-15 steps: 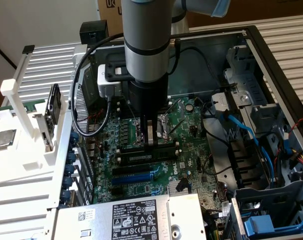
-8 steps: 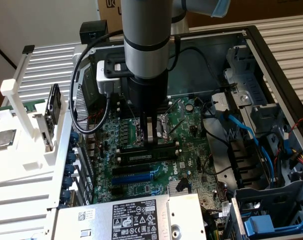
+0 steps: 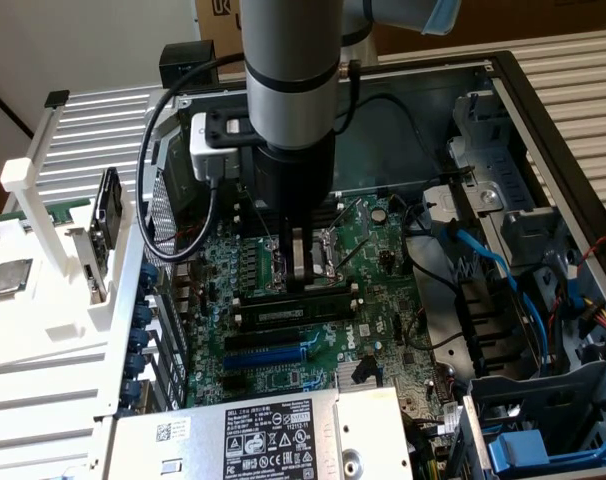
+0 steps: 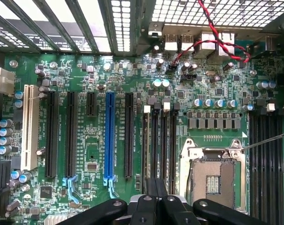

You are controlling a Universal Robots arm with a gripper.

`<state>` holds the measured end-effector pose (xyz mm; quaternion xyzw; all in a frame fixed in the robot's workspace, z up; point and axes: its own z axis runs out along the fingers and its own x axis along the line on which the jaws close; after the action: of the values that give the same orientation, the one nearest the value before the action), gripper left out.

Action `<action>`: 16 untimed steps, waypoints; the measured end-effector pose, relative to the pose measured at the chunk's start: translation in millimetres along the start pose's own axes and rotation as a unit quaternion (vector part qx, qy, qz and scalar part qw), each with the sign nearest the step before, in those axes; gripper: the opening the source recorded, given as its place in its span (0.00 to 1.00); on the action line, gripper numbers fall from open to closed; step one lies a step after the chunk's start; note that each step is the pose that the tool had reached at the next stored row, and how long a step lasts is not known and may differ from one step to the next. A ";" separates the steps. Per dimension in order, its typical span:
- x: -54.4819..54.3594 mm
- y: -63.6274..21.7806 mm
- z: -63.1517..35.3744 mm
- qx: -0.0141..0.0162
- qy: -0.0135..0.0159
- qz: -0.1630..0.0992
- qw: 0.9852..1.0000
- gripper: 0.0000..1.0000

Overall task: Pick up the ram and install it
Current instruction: 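Press down the ram until it locks into place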

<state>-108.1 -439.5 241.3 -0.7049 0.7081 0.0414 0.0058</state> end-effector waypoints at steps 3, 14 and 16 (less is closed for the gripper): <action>0.0 1.2 0.1 0.000 -0.001 0.000 1.000 0.10; 0.0 6.0 -0.1 0.000 -0.002 0.000 1.000 0.10; 0.1 7.7 0.0 0.000 -0.003 0.000 1.000 0.10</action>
<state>-115.8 -439.5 241.7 -0.7049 0.7080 0.0432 0.0077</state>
